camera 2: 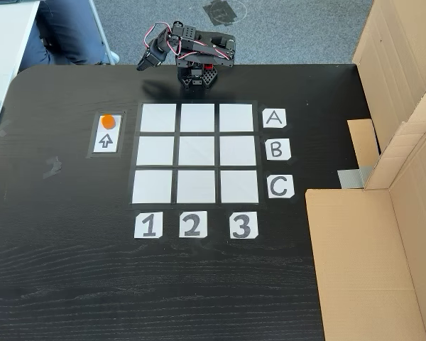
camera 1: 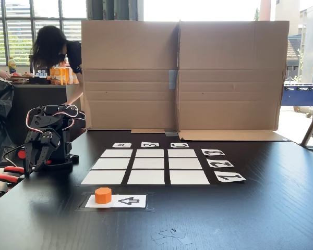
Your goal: Pick up the round, orange token and place it in the grid on square A1.
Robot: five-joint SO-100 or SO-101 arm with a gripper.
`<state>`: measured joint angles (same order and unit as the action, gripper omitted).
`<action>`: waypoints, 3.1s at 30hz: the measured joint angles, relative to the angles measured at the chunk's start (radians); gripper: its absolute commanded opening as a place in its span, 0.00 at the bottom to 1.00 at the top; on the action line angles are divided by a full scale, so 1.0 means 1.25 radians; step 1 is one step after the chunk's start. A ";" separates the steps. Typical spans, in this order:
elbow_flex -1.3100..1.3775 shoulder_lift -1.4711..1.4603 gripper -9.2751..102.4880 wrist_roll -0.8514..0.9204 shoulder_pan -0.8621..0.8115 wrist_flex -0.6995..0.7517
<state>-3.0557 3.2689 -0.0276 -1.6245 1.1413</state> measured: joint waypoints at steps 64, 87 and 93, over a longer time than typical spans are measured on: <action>1.233 -1.409 0.36 -0.044 0.335 0.276; 1.502 -1.707 0.38 -0.066 0.431 0.277; 1.532 -1.754 0.38 -0.067 0.460 0.275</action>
<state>-1.1413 1.0769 -0.1120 -1.0492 1.4849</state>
